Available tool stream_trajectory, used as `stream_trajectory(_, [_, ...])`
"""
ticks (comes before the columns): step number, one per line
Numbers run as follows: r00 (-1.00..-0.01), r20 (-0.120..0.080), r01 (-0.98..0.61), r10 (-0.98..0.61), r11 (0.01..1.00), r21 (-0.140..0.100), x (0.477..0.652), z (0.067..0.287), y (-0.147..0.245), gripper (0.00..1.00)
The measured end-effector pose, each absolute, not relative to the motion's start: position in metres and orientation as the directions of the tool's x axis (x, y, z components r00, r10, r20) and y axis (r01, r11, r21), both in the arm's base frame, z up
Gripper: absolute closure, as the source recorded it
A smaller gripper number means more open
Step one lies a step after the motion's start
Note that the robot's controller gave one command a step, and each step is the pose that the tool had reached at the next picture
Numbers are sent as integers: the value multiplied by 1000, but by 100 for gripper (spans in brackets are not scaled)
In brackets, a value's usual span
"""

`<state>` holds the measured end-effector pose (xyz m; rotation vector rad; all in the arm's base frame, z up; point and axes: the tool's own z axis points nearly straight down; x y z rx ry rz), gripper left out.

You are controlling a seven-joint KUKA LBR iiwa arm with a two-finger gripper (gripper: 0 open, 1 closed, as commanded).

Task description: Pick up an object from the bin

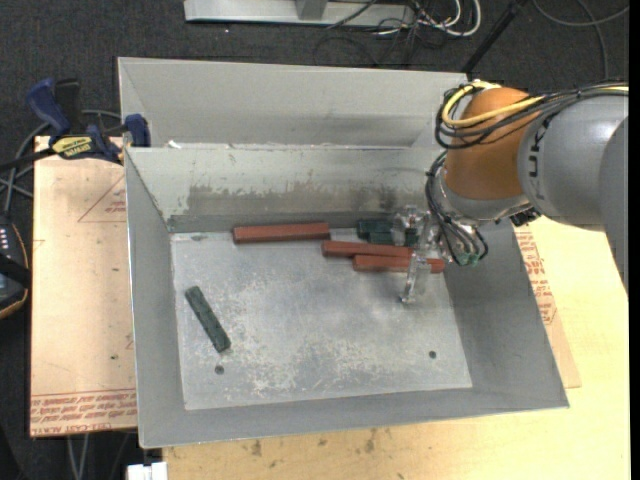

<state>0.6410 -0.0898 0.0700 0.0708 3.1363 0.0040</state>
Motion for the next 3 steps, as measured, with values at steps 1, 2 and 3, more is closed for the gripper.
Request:
stream_trajectory(1, [-999,-11,50,50,999,1,643,75,-93,100])
stream_trajectory(2, [-967,-5,-255,-255,967,-1,627,109,-97,100])
stream_trajectory(3, [-934,-12,-357,-357,934,-6,635,226,-103,100])
